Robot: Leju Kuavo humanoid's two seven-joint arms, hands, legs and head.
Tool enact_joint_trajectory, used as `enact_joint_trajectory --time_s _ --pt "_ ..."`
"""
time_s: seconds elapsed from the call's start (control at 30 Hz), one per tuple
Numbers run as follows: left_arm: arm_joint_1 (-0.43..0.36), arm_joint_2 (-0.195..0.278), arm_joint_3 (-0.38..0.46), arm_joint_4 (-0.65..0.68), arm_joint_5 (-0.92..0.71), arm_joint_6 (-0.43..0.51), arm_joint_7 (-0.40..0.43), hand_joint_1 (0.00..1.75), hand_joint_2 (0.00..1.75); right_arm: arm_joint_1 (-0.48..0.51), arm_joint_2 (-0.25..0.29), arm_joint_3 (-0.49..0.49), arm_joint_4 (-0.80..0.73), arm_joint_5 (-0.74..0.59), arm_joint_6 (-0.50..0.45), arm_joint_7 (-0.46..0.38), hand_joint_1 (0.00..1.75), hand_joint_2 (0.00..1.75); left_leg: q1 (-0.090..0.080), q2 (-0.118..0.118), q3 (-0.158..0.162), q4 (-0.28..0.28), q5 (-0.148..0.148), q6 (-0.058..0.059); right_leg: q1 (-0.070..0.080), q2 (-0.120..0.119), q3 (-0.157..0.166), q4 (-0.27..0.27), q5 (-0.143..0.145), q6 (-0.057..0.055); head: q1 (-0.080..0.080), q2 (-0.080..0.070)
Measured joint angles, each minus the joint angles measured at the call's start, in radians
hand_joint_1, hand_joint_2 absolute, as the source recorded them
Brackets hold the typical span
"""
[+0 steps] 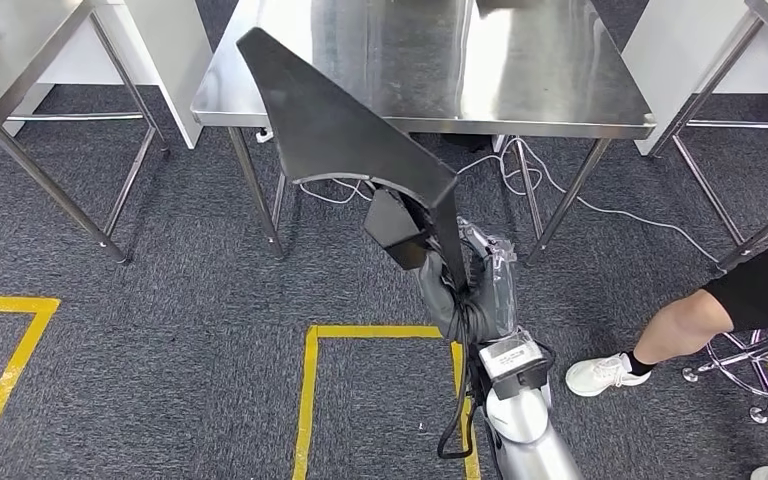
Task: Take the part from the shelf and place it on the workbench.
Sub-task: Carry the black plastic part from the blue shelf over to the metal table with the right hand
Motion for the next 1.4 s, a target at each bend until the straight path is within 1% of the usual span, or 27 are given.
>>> enact_joint_trajectory --time_s 0.07,0.13,0.17,0.2,0.23,0.27,0.33,0.4,0.5,0.57,0.63,0.7,0.73,0.77,0.83,0.87,0.9,1.03,1.07,1.1,1.17,1.2,1.23,1.27,1.33,1.37,1.4 --pt "0.0 0.002 0.0 0.0 -0.002 -0.008 0.0 0.0 1.75 -0.003 -0.003 0.0 0.001 -0.003 0.0 -0.001 1.75 1.75 0.001 0.001 0.014 -0.008 -0.005 0.014 -0.001 -0.003 -0.054 0.102 -0.037 -0.003 0.002 0.0" --pt "0.0 0.005 0.0 0.0 -0.003 -0.018 0.001 0.0 1.75 -0.004 -0.007 0.001 0.006 -0.008 0.001 -0.002 1.75 1.75 -0.001 0.001 0.023 -0.008 -0.014 0.022 -0.002 -0.003 -0.141 0.239 -0.072 -0.007 0.002 0.0" --pt "0.001 0.006 0.0 0.0 -0.003 -0.022 0.001 0.0 1.75 -0.004 -0.01 0.001 0.01 -0.011 0.002 -0.002 1.75 1.75 -0.002 0.0 0.028 -0.008 -0.019 0.023 -0.002 -0.003 -0.172 0.275 -0.071 -0.003 0.002 0.0" --pt "0.001 0.006 0.0 0.0 -0.004 -0.025 0.001 0.0 1.75 -0.004 -0.012 0.001 0.013 -0.014 0.003 -0.002 1.75 1.75 -0.003 -0.001 0.035 -0.007 -0.025 0.022 -0.002 -0.003 -0.183 0.271 -0.053 0.004 0.003 0.0" --pt "0.002 0.007 0.0 0.0 -0.004 -0.026 0.001 0.0 1.75 -0.004 -0.013 0.001 0.017 -0.016 0.004 -0.003 1.75 1.75 -0.004 -0.003 0.043 -0.007 -0.031 0.021 -0.002 -0.004 -0.172 0.224 -0.019 0.012 0.003 0.0" --pt "0.002 0.006 0.0 0.0 -0.005 -0.027 0.001 0.0 1.75 -0.006 -0.014 0.001 0.02 -0.019 0.005 -0.004 1.75 1.75 -0.004 -0.005 0.053 -0.007 -0.039 0.018 -0.002 -0.005 -0.146 0.151 0.023 0.019 0.003 0.0" --pt "0.002 0.006 0.001 0.0 -0.006 -0.027 0.0 0.0 1.75 -0.012 -0.015 0.001 0.028 -0.025 0.007 -0.007 1.75 1.75 -0.008 -0.007 0.068 -0.006 -0.055 0.009 0.002 -0.007 -0.096 0.029 0.083 0.017 0.004 0.0" --pt "0.002 0.006 0.001 0.0 -0.006 -0.027 0.0 0.0 1.75 -0.018 -0.015 0.001 0.033 -0.029 0.008 -0.008 1.75 1.75 -0.01 -0.007 0.073 -0.007 -0.065 -0.002 0.006 -0.008 -0.08 -0.004 0.092 0.002 0.004 0.0" --pt "0.002 0.006 0.001 0.0 -0.006 -0.027 0.0 0.0 1.75 -0.022 -0.015 0.001 0.037 -0.031 0.009 -0.008 1.75 1.75 -0.002 -0.004 0.071 0.006 -0.081 -0.019 -0.002 -0.005 -0.067 -0.015 0.087 -0.021 0.003 0.0" --pt "0.003 0.006 0.002 -0.001 -0.007 -0.027 -0.001 0.0 1.75 -0.025 -0.013 0.001 0.038 -0.031 0.01 -0.008 1.75 1.75 0.002 0.0 0.029 0.09 -0.117 -0.032 -0.008 -0.006 -0.05 -0.022 0.081 -0.036 -0.001 0.0" --pt "0.005 0.006 0.002 0.0 -0.008 -0.027 -0.001 0.0 1.75 -0.026 -0.012 0.001 0.042 -0.031 0.01 -0.008 1.75 1.75 0.005 0.002 -0.054 0.224 -0.158 -0.042 -0.007 -0.006 -0.039 -0.022 0.071 -0.046 -0.002 0.0" --pt "0.008 0.006 0.003 0.0 -0.008 -0.027 -0.001 0.0 1.75 -0.025 -0.012 0.001 0.046 -0.031 0.01 -0.008 1.75 1.75 0.009 0.002 -0.114 0.297 -0.159 -0.049 -0.006 -0.004 -0.03 -0.022 0.062 -0.048 -0.002 0.0" --pt "0.009 0.006 0.003 0.0 -0.009 -0.027 -0.001 0.0 1.75 -0.025 -0.012 0.001 0.049 -0.031 0.01 -0.008 1.75 1.75 0.01 0.002 -0.121 0.287 -0.136 -0.051 -0.007 -0.003 -0.025 -0.022 0.058 -0.047 -0.003 0.0" --pt "0.009 0.006 0.003 0.0 -0.009 -0.027 -0.001 0.0 1.75 -0.025 -0.012 0.001 0.05 -0.031 0.011 -0.008 1.75 1.75 0.011 0.003 -0.11 0.243 -0.099 -0.051 -0.007 -0.001 -0.017 -0.022 0.052 -0.044 -0.003 0.0" --pt "0.008 0.007 0.004 0.0 -0.009 -0.027 -0.001 0.0 1.75 -0.026 -0.012 0.001 0.053 -0.031 0.012 -0.008 1.75 1.75 0.013 0.003 -0.059 0.107 -0.015 -0.045 -0.006 0.001 -0.001 -0.022 0.037 -0.037 -0.003 0.0" --pt "0.008 0.007 0.005 0.0 -0.01 -0.027 -0.001 0.0 1.75 -0.027 -0.013 0.001 0.054 -0.032 0.012 -0.008 1.75 1.75 0.011 0.003 -0.032 0.05 0.008 -0.04 -0.003 0.002 0.006 -0.022 0.03 -0.032 -0.002 0.0" --pt "0.007 0.007 0.005 0.0 -0.012 -0.027 -0.001 0.0 1.75 -0.027 -0.013 0.001 0.054 -0.032 0.012 -0.009 1.75 1.75 0.008 0.002 -0.016 0.019 0.015 -0.034 -0.001 0.002 0.009 -0.022 0.025 -0.026 -0.001 0.0" --pt "0.004 0.008 0.006 0.0 -0.022 -0.025 -0.004 0.0 1.75 -0.021 -0.017 0.0 0.053 -0.036 0.009 -0.013 1.75 1.75 0.001 0.001 0.002 -0.001 0.007 -0.009 -0.002 0.0 0.008 -0.018 0.013 -0.003 -0.001 0.0" --pt "0.003 0.007 0.006 0.0 -0.025 -0.025 -0.005 0.0 1.75 -0.02 -0.018 0.0 0.051 -0.037 0.007 -0.016 1.75 1.75 0.003 0.002 0.01 -0.008 0.006 -0.001 -0.002 -0.001 -0.005 0.009 0.002 -0.001 0.0 0.0" --pt "0.001 0.007 0.006 0.0 -0.028 -0.025 -0.005 0.0 1.75 -0.017 -0.02 -0.001 0.049 -0.037 0.004 -0.018 1.75 1.75 0.004 0.003 0.018 -0.014 0.005 0.007 -0.003 -0.002 -0.031 0.058 -0.015 -0.002 0.001 0.0" --pt "-0.003 0.007 0.006 0.0 -0.033 -0.025 -0.005 0.0 1.75 -0.007 -0.026 -0.004 0.047 -0.039 0.001 -0.023 1.75 1.75 0.003 0.003 0.026 -0.016 -0.004 0.016 -0.005 -0.003 -0.116 0.199 -0.053 -0.005 0.002 0.0" --pt "-0.005 0.007 0.006 0.0 -0.034 -0.025 -0.005 0.0 1.75 0.001 -0.029 -0.005 0.047 -0.039 0.0 -0.023 1.75 1.75 0.003 0.003 0.031 -0.016 -0.009 0.017 -0.006 -0.003 -0.154 0.25 -0.061 -0.002 0.001 0.0" --pt "-0.005 0.007 0.006 0.0 -0.035 -0.025 -0.004 0.0 1.75 0.008 -0.032 -0.006 0.047 -0.039 0.0 -0.023 1.75 1.75 0.003 0.002 0.036 -0.016 -0.014 0.017 -0.007 -0.003 -0.176 0.269 -0.053 0.004 0.002 0.0" --pt "-0.005 0.007 0.006 0.0 -0.035 -0.025 -0.004 0.0 1.75 0.014 -0.035 -0.006 0.046 -0.039 0.0 -0.023 1.75 1.75 0.003 0.001 0.043 -0.015 -0.02 0.015 -0.008 -0.003 -0.177 0.248 -0.029 0.014 0.002 0.0" --pt "-0.005 0.006 0.006 0.0 -0.036 -0.025 -0.004 0.0 1.75 0.018 -0.038 -0.007 0.045 -0.039 0.0 -0.023 1.75 1.75 0.004 -0.001 0.06 -0.015 -0.033 0.007 -0.013 -0.008 -0.132 0.115 0.045 0.032 0.003 0.0" --pt "-0.006 0.005 0.006 0.0 -0.036 -0.025 -0.004 0.0 1.75 0.018 -0.038 -0.008 0.043 -0.039 0.0 -0.024 1.75 1.75 0.002 -0.001 0.067 -0.014 -0.041 0.001 -0.014 -0.01 -0.105 0.052 0.074 0.034 0.004 0.0" --pt "-0.007 0.005 0.006 0.0 -0.036 -0.025 -0.004 0.0 1.75 0.019 -0.038 -0.008 0.041 -0.038 0.0 -0.024 1.75 1.75 0.0 -0.001 0.072 -0.013 -0.048 -0.005 -0.013 -0.012 -0.086 0.01 0.091 0.03 0.003 0.0"
